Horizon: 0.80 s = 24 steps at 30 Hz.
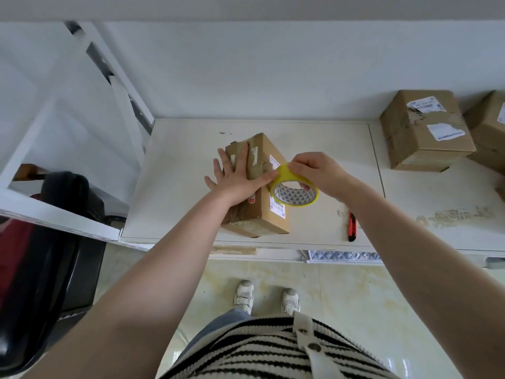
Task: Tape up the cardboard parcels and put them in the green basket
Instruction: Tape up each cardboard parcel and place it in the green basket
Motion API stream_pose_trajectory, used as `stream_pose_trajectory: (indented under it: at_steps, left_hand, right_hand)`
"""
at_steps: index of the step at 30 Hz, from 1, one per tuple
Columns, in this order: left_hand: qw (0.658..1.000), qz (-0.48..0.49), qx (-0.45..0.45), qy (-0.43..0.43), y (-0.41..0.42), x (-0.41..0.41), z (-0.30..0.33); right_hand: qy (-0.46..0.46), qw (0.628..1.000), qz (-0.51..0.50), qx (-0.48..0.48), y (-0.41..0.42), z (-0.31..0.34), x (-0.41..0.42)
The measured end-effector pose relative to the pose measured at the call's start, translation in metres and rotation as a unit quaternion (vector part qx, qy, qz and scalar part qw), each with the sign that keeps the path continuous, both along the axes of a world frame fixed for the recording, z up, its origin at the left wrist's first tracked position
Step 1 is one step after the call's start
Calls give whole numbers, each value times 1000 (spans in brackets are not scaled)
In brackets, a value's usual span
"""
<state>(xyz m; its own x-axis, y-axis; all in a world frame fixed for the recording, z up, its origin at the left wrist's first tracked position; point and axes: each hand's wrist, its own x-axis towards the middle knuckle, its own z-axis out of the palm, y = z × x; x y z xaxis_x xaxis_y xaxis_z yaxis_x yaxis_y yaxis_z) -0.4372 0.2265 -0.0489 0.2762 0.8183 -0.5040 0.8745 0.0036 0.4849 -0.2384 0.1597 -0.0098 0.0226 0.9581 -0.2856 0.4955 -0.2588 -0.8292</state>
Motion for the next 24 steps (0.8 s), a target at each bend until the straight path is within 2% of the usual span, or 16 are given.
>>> stream_pose_trajectory:
  at_steps: [2, 6, 11, 15, 18, 21, 22, 24]
  left_hand:
    - [997, 40, -42, -44, 1, -4, 3]
    - [984, 82, -60, -148, -7, -3, 6]
    - [905, 182, -164, -348, -18, 11, 3]
    - [890, 195, -169, -376, -23, 12, -11]
    - [881, 192, -182, -392, -22, 2, -22]
    - [868, 193, -186, -419, -21, -9, -29]
    - [865, 205, -186, -419, -19, -16, -32]
    - [880, 221, -171, -384, -17, -33, -40]
  right_hand:
    - [-29, 1000, 4, 1, 3, 4, -6]
    - [-183, 983, 20, 9, 13, 22, -14]
    - [-305, 951, 31, 36, 24, 48, -12]
    - [-328, 943, 47, 6, 17, 39, -11]
    - [-397, 914, 83, -22, 13, 28, -10]
    - [-388, 919, 65, -18, 12, 26, -6]
    - [-352, 934, 65, -13, 11, 25, -6]
    - [-258, 964, 73, -1, 8, 23, -11]
